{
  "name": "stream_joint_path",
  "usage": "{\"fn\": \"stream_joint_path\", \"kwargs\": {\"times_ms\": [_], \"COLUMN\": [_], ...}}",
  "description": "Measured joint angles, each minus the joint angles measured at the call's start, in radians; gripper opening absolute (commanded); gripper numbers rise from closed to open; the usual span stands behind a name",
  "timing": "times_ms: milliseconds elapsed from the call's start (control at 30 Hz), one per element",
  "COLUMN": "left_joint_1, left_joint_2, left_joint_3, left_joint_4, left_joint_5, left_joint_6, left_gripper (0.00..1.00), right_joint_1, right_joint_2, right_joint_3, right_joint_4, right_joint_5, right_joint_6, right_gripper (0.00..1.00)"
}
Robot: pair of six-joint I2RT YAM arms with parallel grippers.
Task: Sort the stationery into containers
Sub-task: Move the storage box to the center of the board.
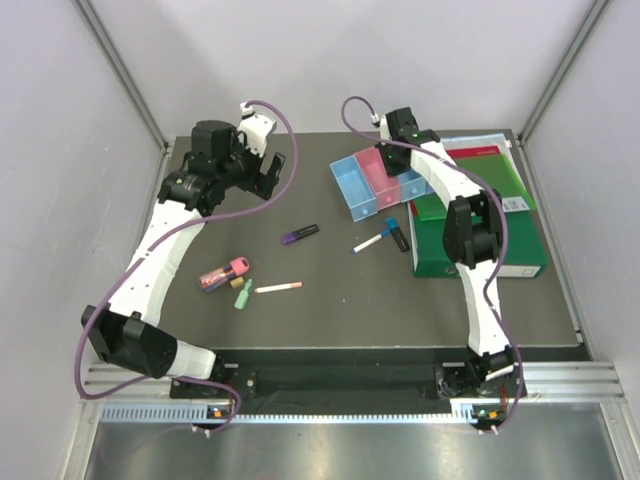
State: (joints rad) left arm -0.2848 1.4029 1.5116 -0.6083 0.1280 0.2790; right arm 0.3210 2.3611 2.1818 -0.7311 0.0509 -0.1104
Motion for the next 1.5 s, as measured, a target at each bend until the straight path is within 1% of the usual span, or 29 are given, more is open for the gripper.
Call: {"fn": "stream_joint_path", "kwargs": {"times_ms": [267, 433, 667, 900, 1500], "left_joint_1": [0.0, 0.0, 0.0, 0.0, 0.0], "left_joint_2": [-0.005, -0.038, -0.062, -0.064, -0.095], "left_joint_3": [0.004, -0.006, -0.008, -0.008, -0.008], "left_joint_4": [-0.025, -0.051, -0.067, -0.1, -0.12], "left_joint_5": [0.015, 0.023, 0.04, 0.051, 0.062], "left_joint_6": [0.0, 0.0, 0.0, 0.004, 0.031], "left_gripper": [0.99, 0.99, 0.99, 0.99, 0.99], "right_joint_1": [0.05, 0.076, 0.101, 0.119, 0.165], "right_joint_2": [0.0, 0.004, 0.018, 0.068, 0.1], "right_joint_3": [-0.002, 0.005, 0.013, 0.019, 0.032], "right_joint_4": [0.014, 0.052, 0.113, 0.154, 0.221], "right_joint_5": [-0.013, -0.028, -0.045, -0.036, 0.015], "right_joint_6": [0.193, 0.298, 0.4, 0.428, 0.474], "right_gripper": [0.0, 0.0, 0.0, 0.0, 0.0]}}
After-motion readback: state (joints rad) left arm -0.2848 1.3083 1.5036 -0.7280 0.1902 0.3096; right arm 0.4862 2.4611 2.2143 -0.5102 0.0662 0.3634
